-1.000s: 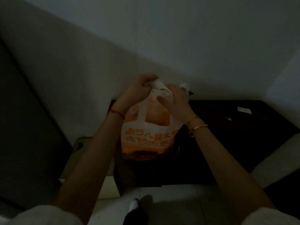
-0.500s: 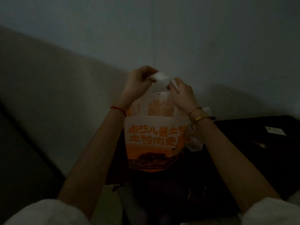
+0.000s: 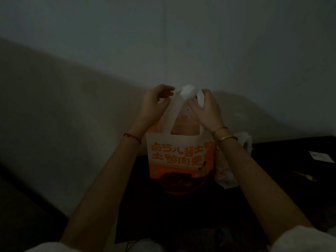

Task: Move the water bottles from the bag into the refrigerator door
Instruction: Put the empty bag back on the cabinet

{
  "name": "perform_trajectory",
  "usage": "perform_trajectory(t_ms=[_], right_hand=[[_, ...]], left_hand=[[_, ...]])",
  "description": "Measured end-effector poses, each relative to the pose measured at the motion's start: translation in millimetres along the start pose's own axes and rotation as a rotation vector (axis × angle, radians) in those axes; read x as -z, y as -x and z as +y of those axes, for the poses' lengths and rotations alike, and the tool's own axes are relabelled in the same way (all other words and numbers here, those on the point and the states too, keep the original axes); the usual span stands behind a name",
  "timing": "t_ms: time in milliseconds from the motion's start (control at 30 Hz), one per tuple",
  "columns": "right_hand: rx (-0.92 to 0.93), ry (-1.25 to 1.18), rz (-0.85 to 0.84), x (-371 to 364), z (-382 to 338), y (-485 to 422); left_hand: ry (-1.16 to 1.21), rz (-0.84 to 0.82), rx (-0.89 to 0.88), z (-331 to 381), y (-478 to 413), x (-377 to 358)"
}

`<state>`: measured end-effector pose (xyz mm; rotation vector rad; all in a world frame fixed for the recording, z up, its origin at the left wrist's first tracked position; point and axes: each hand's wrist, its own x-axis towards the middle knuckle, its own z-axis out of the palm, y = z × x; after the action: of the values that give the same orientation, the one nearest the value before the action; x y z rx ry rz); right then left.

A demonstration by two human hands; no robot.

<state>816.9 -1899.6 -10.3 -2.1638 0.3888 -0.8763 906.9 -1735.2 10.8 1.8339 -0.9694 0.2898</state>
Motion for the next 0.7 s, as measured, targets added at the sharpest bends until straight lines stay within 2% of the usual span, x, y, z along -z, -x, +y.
perform_trajectory(t_ms=[233,500,600,700], right_hand=[[0.073,0.032,0.074,6.2,-0.2,0.5],[0.239,0.074,0.218,18.9,-10.3,30.0],[0.291,0.002,0.230,27.8,-19.0,44.1],[0.268,-0.127,0.167,32.3,-27.1,60.8]], left_hand=[[0.019,-0.018,0.078,-2.2,7.8,5.9],[0.050,0.001,0.073,11.3,36.9,6.1],[0.068,0.040,0.044,20.7,49.9,8.8],[0.055,0.050,0.024,31.1,66.0,13.5]])
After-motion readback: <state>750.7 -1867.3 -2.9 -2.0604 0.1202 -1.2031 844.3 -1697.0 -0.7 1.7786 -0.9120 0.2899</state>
